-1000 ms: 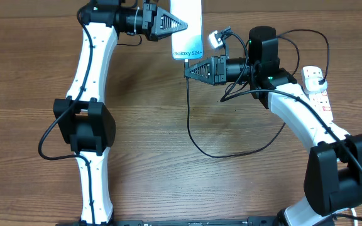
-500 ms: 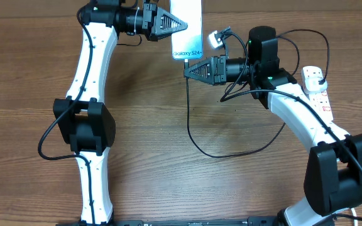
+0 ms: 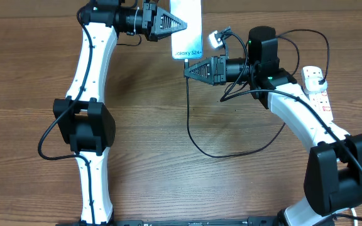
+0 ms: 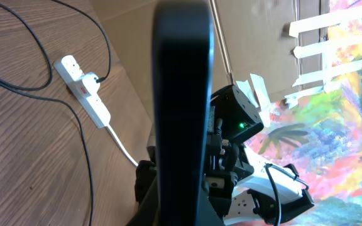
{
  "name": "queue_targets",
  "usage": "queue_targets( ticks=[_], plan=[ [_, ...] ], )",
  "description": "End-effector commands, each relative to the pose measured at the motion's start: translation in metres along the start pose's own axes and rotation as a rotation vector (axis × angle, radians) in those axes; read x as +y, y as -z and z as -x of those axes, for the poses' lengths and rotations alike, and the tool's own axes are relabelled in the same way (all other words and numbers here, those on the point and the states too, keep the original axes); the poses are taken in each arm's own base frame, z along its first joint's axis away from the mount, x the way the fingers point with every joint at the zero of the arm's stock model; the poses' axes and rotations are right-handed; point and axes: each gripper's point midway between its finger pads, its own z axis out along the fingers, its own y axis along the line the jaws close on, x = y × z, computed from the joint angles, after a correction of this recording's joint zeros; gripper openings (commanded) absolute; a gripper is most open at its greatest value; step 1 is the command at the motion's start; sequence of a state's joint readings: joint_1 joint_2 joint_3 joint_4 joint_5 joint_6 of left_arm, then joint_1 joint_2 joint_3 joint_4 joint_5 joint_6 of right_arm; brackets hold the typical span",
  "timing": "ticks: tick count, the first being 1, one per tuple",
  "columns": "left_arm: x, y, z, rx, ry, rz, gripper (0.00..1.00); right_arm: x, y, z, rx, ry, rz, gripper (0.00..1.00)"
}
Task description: Plug charger to phone and switch on socket
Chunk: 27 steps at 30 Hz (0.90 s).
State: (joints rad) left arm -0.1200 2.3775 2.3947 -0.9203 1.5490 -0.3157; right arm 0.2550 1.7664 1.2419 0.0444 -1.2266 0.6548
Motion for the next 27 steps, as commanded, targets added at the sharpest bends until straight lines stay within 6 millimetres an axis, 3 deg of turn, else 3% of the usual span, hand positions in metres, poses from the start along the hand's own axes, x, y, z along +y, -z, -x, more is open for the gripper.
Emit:
queue_targets(
  ticks=[1, 27],
  plan=[
    [-0.031, 0.003, -0.001, 0.007, -0.05, -0.031, 0.04, 0.009, 0.007, 0.01, -0.026, 0.03, -0.002, 0.04],
    [-0.031, 0.002, -0.001, 0.007, -0.024, -0.03, 0.04, -0.002, 0.012, 0.022, -0.093, -0.023, -0.064, 0.04]
  ],
)
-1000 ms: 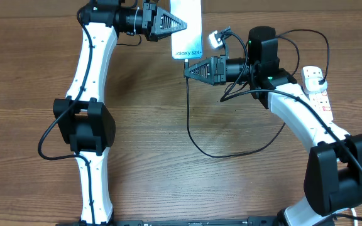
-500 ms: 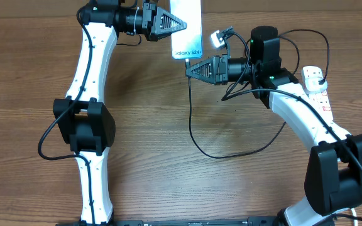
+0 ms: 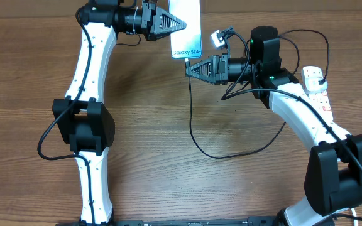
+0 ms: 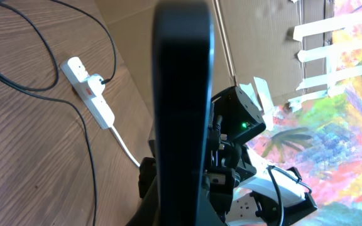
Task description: Plug charger to phone and switch on socket
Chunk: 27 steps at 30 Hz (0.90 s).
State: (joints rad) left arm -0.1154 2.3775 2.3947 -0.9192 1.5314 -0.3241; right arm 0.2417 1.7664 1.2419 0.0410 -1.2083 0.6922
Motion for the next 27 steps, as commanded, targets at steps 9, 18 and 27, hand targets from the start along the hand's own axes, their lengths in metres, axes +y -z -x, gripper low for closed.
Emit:
queue_targets(
  ticks=[9, 18, 27],
  plan=[
    [-0.034, 0.001, -0.003, 0.017, -0.031, -0.048, 0.04, 0.0, 0.007, 0.02, -0.087, 0.014, -0.059, 0.04],
    [-0.034, 0.001, -0.003, 0.017, -0.012, -0.048, 0.04, 0.004, 0.0, 0.026, -0.119, 0.002, -0.064, 0.04],
    [-0.034, 0.001, -0.003, 0.017, 0.004, -0.047, 0.04, 0.003, -0.008, 0.027, -0.134, -0.01, -0.084, 0.04]
  ],
)
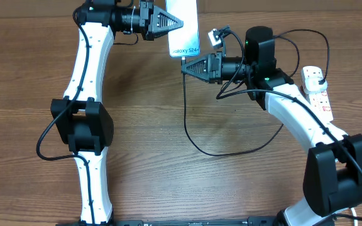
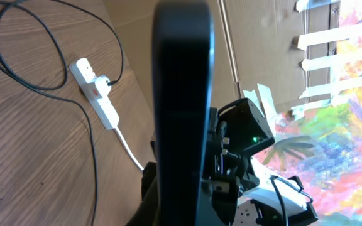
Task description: Plug charger to phone and switch on socket
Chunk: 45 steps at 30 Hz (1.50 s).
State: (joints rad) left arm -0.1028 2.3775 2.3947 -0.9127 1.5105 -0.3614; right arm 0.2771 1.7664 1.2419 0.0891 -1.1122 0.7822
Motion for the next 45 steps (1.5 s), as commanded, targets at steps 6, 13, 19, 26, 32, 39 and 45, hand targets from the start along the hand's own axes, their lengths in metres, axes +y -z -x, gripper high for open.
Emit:
queue_targets(
  ticks=[6, 13, 19, 26, 32, 39, 45],
  plan=[
    [-0.038, -0.004, -0.008, 0.038, -0.022, -0.071, 0.04, 0.008, 0.004, 0.022, -0.094, 0.034, -0.032, 0.04],
    [-0.037, 0.013, 0.003, 0.002, -0.05, -0.058, 0.04, 0.015, 0.003, 0.012, -0.038, 0.031, 0.01, 0.04],
    [-0.035, 0.03, 0.008, -0.029, -0.05, -0.046, 0.04, 0.02, 0.003, 0.004, 0.003, 0.029, 0.041, 0.04],
    [-0.036, 0.027, 0.007, -0.023, -0.025, -0.05, 0.04, 0.02, 0.003, 0.005, 0.004, 0.032, 0.043, 0.04],
    [-0.038, 0.013, 0.003, 0.004, -0.018, -0.059, 0.05, 0.02, 0.003, 0.006, -0.002, 0.032, 0.038, 0.04],
    [-0.039, 0.008, 0.002, 0.014, -0.028, -0.062, 0.04, 0.02, 0.003, 0.006, -0.002, 0.033, 0.039, 0.04],
    [-0.039, 0.009, 0.002, 0.011, -0.047, -0.062, 0.04, 0.019, 0.006, 0.008, -0.009, 0.035, 0.039, 0.04]
  ],
)
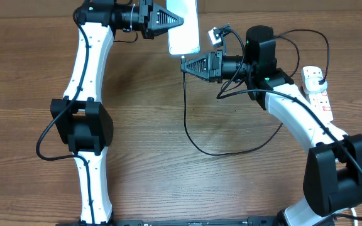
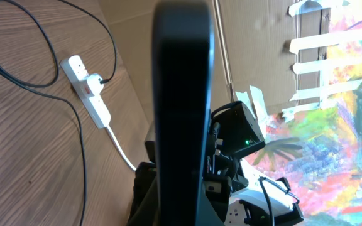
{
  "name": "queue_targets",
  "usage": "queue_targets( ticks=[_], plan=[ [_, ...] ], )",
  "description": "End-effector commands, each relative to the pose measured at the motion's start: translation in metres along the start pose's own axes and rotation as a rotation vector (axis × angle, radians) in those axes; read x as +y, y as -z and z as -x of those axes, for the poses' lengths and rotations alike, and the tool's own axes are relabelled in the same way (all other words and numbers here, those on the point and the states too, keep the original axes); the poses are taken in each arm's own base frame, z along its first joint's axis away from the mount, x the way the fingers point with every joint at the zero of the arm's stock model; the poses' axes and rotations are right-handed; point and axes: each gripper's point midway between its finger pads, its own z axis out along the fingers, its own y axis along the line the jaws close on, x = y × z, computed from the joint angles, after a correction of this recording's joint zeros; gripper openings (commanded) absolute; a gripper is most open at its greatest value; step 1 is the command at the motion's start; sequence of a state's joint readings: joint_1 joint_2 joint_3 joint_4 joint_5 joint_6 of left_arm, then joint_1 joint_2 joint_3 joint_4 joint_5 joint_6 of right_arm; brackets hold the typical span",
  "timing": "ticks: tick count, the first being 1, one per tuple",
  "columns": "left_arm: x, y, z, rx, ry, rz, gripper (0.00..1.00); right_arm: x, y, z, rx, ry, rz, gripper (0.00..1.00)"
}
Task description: Plug charger to phone and switch on socket
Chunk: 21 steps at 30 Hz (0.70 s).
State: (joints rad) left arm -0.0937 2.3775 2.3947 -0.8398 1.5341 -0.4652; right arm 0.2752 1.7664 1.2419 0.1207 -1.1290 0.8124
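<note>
My left gripper (image 1: 178,22) is shut on a white phone (image 1: 186,34), holding it above the far middle of the table. In the left wrist view the phone (image 2: 181,100) shows edge-on as a dark slab. My right gripper (image 1: 185,63) is shut on the plug end of the black charger cable (image 1: 185,107), its tip right at the phone's lower edge. Whether the plug is in the port is hidden. The white power strip (image 1: 317,88) lies at the table's right edge, with the charger's adapter (image 2: 95,82) plugged in.
The cable loops across the wooden table (image 1: 137,157) from under the phone towards the right arm (image 1: 294,113). Cardboard and a painted sheet (image 2: 332,125) stand behind the table. The power strip's own white lead (image 2: 121,147) runs off the edge.
The printed label near the phone's lower edge no longer shows in the overhead view. Both grippers stay almost where they were, the right tip still against the phone's lower edge.
First my left gripper held the phone up while my right gripper held the cable plug a little below and right of its lower edge. Then the plug stood closer under the phone. By the last moment it was at that edge, and it remains there.
</note>
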Motion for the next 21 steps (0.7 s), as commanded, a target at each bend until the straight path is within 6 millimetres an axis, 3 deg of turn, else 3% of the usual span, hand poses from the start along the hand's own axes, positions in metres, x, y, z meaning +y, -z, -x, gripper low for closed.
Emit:
queue_targets(
  ticks=[1, 21],
  plan=[
    [-0.0332, 0.0043, -0.0042, 0.014, -0.078, -0.041, 0.04, 0.0145, 0.0045, 0.0065, -0.011, 0.036, 0.019, 0.04],
    [-0.0332, 0.006, -0.0037, 0.011, -0.086, -0.04, 0.04, 0.0207, 0.0056, 0.0092, -0.014, 0.059, 0.04, 0.04]
  ],
)
